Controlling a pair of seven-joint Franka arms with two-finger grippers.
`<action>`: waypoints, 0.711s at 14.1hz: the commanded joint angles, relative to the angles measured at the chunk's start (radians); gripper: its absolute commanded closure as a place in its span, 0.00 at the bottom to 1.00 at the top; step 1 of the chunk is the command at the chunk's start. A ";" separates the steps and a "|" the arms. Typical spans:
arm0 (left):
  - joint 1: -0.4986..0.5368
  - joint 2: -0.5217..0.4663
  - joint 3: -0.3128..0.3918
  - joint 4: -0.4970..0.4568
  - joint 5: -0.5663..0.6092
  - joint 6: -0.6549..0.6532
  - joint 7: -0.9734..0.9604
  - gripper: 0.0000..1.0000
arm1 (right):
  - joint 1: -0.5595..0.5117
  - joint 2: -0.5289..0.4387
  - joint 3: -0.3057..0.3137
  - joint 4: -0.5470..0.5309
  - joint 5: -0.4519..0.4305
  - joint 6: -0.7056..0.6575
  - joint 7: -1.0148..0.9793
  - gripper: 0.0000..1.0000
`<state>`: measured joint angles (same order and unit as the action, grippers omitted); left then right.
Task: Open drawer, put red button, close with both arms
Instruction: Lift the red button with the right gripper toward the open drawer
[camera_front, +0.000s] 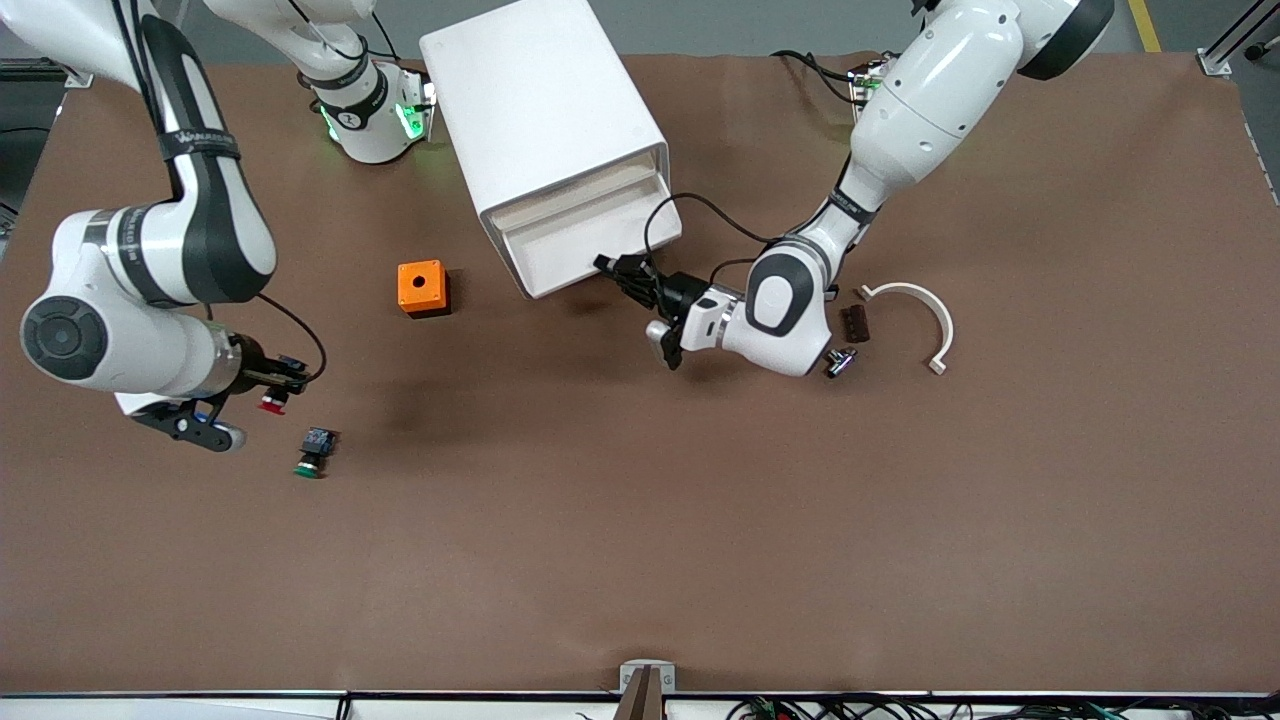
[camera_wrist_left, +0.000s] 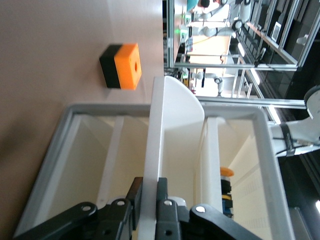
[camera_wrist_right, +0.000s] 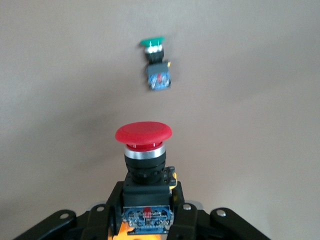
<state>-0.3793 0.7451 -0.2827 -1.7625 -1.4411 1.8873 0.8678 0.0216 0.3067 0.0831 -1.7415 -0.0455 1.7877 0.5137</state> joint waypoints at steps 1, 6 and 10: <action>0.045 0.020 -0.004 0.067 -0.004 -0.002 -0.009 0.90 | 0.105 -0.070 0.000 -0.015 -0.020 -0.079 0.199 0.68; 0.082 0.048 0.016 0.139 0.011 -0.007 -0.007 0.90 | 0.317 -0.080 0.004 0.055 0.027 -0.152 0.659 0.68; 0.096 0.076 0.017 0.152 0.011 -0.007 0.042 0.84 | 0.392 -0.075 0.003 0.111 0.204 -0.139 0.906 0.68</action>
<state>-0.2971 0.7960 -0.2554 -1.6443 -1.4204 1.8892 0.8890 0.4041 0.2287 0.0960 -1.6649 0.0735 1.6590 1.3403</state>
